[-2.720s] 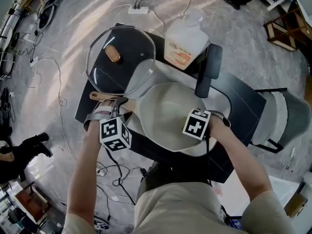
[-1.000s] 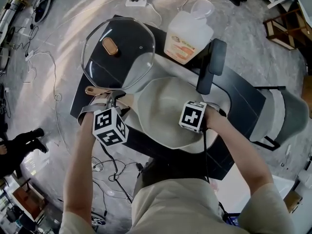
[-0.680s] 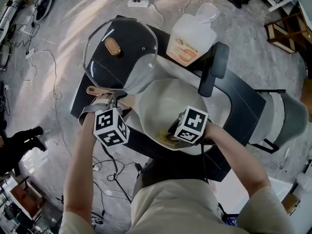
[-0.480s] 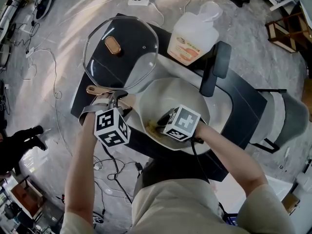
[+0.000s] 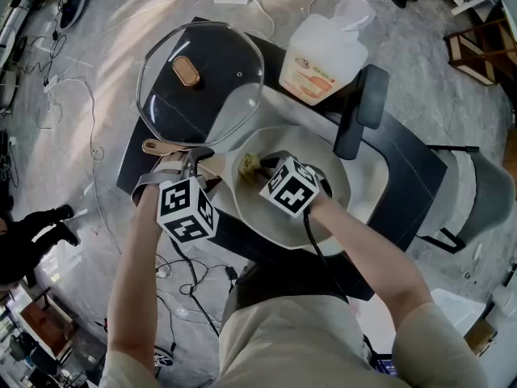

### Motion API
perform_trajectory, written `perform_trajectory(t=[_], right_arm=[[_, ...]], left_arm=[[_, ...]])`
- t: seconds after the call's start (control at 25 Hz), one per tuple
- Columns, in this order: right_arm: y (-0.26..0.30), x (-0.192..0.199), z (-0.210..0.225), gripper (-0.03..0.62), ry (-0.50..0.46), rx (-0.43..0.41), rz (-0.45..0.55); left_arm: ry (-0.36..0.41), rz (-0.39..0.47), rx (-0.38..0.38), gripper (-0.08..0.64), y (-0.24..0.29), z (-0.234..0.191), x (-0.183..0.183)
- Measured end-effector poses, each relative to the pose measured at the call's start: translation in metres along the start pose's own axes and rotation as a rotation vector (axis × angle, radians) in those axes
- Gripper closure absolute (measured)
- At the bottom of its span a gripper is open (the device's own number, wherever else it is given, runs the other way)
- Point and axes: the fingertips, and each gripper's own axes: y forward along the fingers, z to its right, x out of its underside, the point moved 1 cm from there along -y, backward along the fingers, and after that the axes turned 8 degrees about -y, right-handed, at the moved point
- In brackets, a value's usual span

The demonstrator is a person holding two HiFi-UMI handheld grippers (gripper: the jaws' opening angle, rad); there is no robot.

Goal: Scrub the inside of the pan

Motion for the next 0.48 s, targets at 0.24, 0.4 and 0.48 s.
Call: perform_trajectory(t=[0.24, 0.4, 0.48], right_arm=[[0.002, 0.065, 0.052, 0.520, -0.167, 0.196, -0.246], [-0.017, 0.109, 0.045, 0.525, -0.242, 0.143, -0.466], [-0.031, 0.126, 0.035, 0.525, -0.222, 0.084, -0.540]], left_arm=[[-0.007, 0.003, 0.000, 0.307, 0.000, 0.001, 0.000], [-0.009, 0.002, 0.003, 0.307, 0.001, 0.000, 0.000], [-0.010, 0.007, 0.003, 0.307, 0.001, 0.001, 0.000]])
